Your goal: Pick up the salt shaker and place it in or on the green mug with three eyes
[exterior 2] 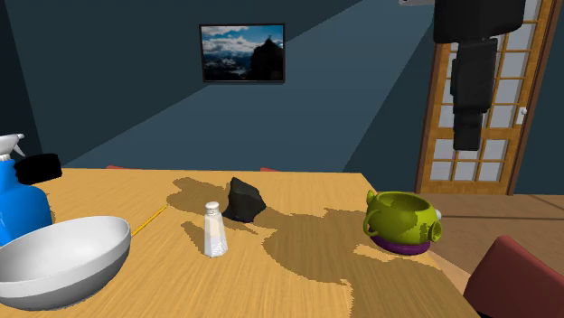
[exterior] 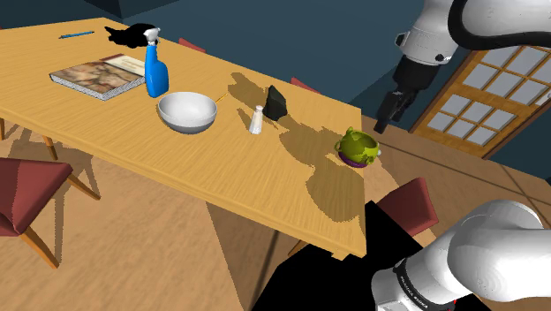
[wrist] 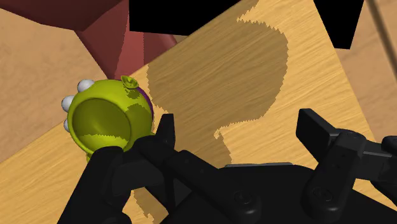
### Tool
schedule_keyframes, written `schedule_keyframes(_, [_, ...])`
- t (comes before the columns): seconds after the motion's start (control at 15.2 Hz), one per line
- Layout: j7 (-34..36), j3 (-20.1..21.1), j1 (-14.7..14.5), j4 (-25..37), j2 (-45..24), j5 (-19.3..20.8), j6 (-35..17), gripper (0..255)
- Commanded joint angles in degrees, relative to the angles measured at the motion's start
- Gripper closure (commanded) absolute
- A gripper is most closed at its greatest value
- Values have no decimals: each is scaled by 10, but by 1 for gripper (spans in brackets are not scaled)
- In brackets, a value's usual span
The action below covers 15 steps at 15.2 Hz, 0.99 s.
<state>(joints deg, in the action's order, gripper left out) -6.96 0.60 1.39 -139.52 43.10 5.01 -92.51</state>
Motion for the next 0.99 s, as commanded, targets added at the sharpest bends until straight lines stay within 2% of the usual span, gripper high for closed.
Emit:
schedule_keyframes(0.0, [0,0,0,0,0,0,0,0])
schedule_keyframes(0.46, [4,2,-10,5,-117,-12,-147,0])
schedule_keyframes(0.92, [4,5,-20,50,-251,-22,-272,0])
